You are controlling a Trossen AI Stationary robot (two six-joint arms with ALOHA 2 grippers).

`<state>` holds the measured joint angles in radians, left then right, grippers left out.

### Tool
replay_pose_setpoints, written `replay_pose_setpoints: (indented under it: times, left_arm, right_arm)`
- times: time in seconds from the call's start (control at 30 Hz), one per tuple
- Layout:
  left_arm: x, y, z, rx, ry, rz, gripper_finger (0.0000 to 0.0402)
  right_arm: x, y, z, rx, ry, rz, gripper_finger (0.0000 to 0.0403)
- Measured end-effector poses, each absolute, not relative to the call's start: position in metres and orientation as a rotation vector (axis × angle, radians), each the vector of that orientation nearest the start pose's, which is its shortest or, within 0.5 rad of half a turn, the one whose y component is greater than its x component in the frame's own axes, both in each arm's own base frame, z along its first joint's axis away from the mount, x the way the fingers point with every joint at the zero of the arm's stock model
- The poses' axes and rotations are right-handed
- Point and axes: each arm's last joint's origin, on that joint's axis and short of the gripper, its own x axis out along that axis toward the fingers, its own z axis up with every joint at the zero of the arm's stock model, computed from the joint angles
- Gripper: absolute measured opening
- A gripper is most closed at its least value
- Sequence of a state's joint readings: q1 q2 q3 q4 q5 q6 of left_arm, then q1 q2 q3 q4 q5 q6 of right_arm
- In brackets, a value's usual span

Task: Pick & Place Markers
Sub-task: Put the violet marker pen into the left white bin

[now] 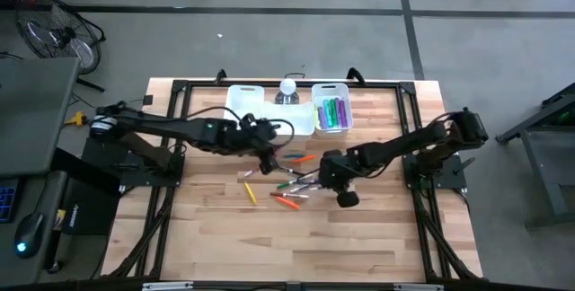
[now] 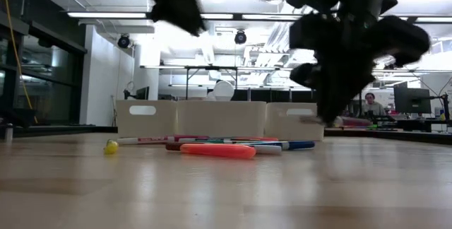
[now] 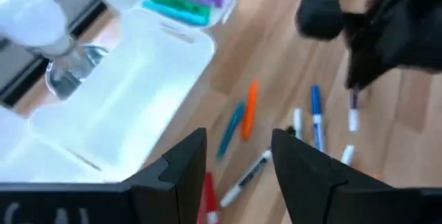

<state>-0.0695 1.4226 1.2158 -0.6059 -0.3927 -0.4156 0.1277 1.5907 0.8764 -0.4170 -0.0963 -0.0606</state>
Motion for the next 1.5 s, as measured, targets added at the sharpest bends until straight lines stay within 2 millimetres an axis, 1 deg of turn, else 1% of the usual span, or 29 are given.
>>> replay_pose_setpoints:
  times: [0.07,0.13,0.2,0.27,0.33,0.37,0.4,0.47,0.53,0.6,0.67,0.8,0.9,0.97,1.0,1.07,1.1,1.2,1.3,1.4,1.5]
  left_arm:
    - [0.284,-0.006,0.297,-0.208,0.731,0.473,0.0159]
    - [0.279,-0.001,0.293,-0.245,0.655,0.471,0.0159]
    - [0.267,0.002,0.286,-0.279,0.617,0.451,0.0159]
    - [0.263,0.002,0.286,-0.330,0.505,0.404,0.0159]
    - [0.260,0.003,0.280,-0.350,0.457,0.379,0.0159]
    - [0.261,0.003,0.279,-0.359,0.425,0.364,0.0159]
    - [0.263,0.003,0.278,-0.366,0.403,0.343,0.0159]
    - [0.259,0.002,0.274,-0.341,0.412,0.328,0.0159]
    - [0.263,0.002,0.282,-0.326,0.341,0.279,0.0159]
    - [0.263,0.003,0.282,-0.303,0.320,0.251,0.0159]
    - [0.265,0.006,0.286,-0.288,0.281,0.243,0.0159]
    - [0.260,0.015,0.300,-0.275,0.195,0.238,0.0159]
    - [0.260,0.020,0.301,-0.268,0.185,0.193,0.0159]
    - [0.261,0.023,0.297,-0.261,0.205,0.175,0.0159]
    - [0.260,0.024,0.298,-0.259,0.200,0.172,0.0159]
    - [0.259,0.027,0.307,-0.250,0.138,0.174,0.0159]
    - [0.259,0.028,0.308,-0.249,0.133,0.175,0.0159]
    - [0.260,0.028,0.305,-0.238,0.136,0.169,0.0159]
    - [0.263,0.028,0.310,-0.234,0.087,0.162,0.0159]
    - [0.265,0.029,0.306,-0.232,0.099,0.185,0.0159]
    - [0.265,0.029,0.309,-0.225,0.062,0.186,0.0159]
  right_arm:
    - [0.289,0.035,0.172,-0.052,1.088,0.205,0.0019]
    - [0.290,0.029,0.179,-0.043,1.044,0.180,0.0019]
    - [0.295,0.024,0.191,-0.033,0.966,0.163,0.0019]
    - [0.300,0.017,0.202,-0.022,0.910,0.142,0.0018]
    - [0.307,0.010,0.216,-0.021,0.853,0.124,0.0018]
    - [0.311,0.007,0.224,-0.027,0.823,0.117,0.0017]
    - [0.315,0.003,0.232,-0.033,0.793,0.109,0.0017]
    - [0.322,-0.004,0.248,-0.041,0.725,0.095,0.0017]
    - [0.328,-0.013,0.264,-0.039,0.675,0.080,0.0017]
    - [0.331,-0.022,0.278,-0.035,0.638,0.061,0.0017]
    - [0.332,-0.031,0.287,-0.026,0.636,0.049,0.0017]
    - [0.334,-0.047,0.306,-0.039,0.580,0.018,0.0013]
    - [0.336,-0.054,0.317,-0.054,0.535,-0.013,0.0013]
    - [0.333,-0.058,0.318,-0.049,0.548,-0.027,0.0013]
    - [0.333,-0.060,0.318,-0.046,0.550,-0.030,0.0013]
    - [0.333,-0.063,0.319,-0.046,0.541,-0.037,0.0013]
    - [0.333,-0.063,0.318,-0.043,0.546,-0.038,0.0013]
    - [0.334,-0.064,0.320,-0.044,0.526,-0.036,0.0013]
    - [0.335,-0.064,0.321,-0.047,0.504,-0.038,0.0013]
    - [0.336,-0.064,0.323,-0.048,0.486,-0.037,0.0013]
    - [0.336,-0.064,0.323,-0.048,0.481,-0.037,0.0013]
